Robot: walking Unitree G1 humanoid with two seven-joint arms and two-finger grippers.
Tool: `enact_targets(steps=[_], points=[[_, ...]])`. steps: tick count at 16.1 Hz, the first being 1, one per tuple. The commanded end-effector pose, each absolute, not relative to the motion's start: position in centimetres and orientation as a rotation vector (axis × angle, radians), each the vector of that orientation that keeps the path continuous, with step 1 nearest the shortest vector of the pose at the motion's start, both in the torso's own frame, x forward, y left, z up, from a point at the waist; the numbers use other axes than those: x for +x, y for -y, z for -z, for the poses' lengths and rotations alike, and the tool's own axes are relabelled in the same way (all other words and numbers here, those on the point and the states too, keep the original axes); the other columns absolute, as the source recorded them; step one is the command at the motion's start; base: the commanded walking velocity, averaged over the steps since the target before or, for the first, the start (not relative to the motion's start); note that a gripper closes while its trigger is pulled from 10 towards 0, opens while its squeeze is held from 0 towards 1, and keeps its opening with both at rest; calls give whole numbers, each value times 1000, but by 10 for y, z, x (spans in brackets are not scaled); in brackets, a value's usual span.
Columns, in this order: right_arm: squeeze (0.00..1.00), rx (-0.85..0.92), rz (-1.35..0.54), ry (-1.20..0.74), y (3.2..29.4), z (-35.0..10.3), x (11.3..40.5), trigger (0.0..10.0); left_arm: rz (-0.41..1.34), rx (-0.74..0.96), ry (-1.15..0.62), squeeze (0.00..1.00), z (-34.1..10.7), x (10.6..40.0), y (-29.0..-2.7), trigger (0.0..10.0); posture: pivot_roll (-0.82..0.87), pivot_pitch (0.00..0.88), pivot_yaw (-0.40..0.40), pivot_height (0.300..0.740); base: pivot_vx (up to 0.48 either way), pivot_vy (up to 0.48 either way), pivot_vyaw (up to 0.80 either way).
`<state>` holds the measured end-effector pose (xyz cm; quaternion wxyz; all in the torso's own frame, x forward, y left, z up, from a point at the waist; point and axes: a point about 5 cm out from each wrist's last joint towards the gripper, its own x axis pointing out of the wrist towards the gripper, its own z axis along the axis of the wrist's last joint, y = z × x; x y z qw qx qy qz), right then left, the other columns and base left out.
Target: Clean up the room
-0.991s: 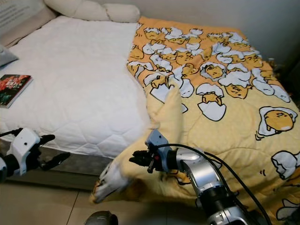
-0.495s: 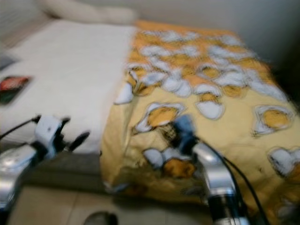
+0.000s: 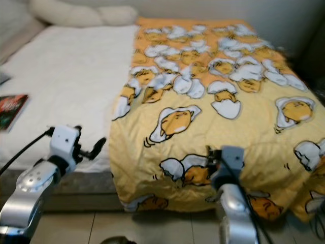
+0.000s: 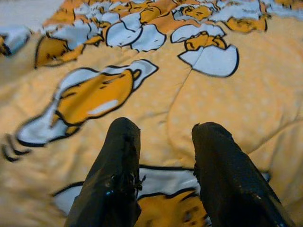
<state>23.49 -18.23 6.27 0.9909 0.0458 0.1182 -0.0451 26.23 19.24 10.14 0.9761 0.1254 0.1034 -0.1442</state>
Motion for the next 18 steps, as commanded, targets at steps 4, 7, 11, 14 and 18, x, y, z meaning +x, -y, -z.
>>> enact_targets(steps=[4,7,11,14,18], points=[[0,-11,137,-195,189,-71,249,10000,253,253,-189,702,-107,256,-190,10000,87,0,24,740,0,385,0],[0,-10,88,-218,181,-70,254,10000,252,249,-189,698,-106,256,-186,10000,96,0,6,740,0,385,0],[0,-54,20,-232,174,-68,260,10000,221,251,-187,702,-107,259,-196,10000,78,0,6,740,0,386,0],[0,-54,22,-231,176,-69,261,10000,222,246,-180,698,-108,263,-195,10000,78,0,6,740,0,386,0],[0,-57,-20,-233,171,-72,271,10000,159,182,-159,698,-112,272,-191,10000,88,0,0,740,0,97,0]])
